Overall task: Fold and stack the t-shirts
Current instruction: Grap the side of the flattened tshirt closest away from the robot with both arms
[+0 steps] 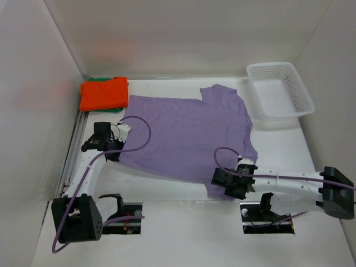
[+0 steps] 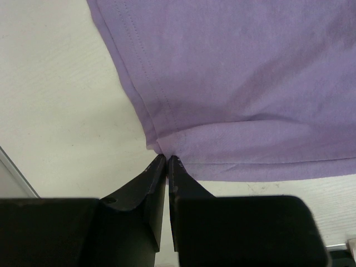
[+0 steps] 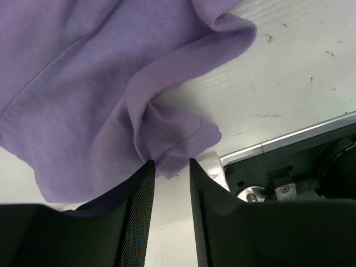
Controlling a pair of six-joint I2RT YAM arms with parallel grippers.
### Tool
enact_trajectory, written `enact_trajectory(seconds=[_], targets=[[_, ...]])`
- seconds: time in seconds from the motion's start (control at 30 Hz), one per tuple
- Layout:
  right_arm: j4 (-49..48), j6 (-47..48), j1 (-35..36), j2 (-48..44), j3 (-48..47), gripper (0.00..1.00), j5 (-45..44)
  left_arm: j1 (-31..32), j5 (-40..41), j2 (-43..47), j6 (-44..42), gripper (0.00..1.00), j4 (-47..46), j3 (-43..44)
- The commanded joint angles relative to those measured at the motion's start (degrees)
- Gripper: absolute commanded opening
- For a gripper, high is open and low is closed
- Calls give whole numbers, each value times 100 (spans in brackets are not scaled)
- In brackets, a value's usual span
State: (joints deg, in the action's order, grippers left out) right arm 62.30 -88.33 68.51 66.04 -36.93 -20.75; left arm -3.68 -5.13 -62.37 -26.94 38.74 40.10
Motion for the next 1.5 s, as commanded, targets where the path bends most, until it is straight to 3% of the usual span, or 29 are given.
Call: enact_trajectory(seconds=[0.0, 0.33, 0.6, 0.73, 1.03, 1.3, 1.47], targets=[[-183, 158, -44, 111, -60, 36, 18, -23, -24, 120, -101, 5, -121, -2], [-219, 247, 158, 392, -412, 36, 115, -32, -24, 128, -110, 5, -104, -2], [-245, 150, 202, 454, -166, 39, 186, -40, -24, 128, -136, 5, -86, -2], [-87, 281, 0, 339, -34, 33, -51, -41, -24, 128, -136, 5, -86, -2], [150, 142, -35, -12, 36, 1, -140, -58, -24, 137, -162, 5, -33, 16], [958, -430, -140, -1311, -569, 0, -578, -225, -120, 243, -338, 4, 134, 138], [838, 840, -1193, -1524, -1298, 0, -1062, -269, -252, -3, -295, 4, 178, 586]])
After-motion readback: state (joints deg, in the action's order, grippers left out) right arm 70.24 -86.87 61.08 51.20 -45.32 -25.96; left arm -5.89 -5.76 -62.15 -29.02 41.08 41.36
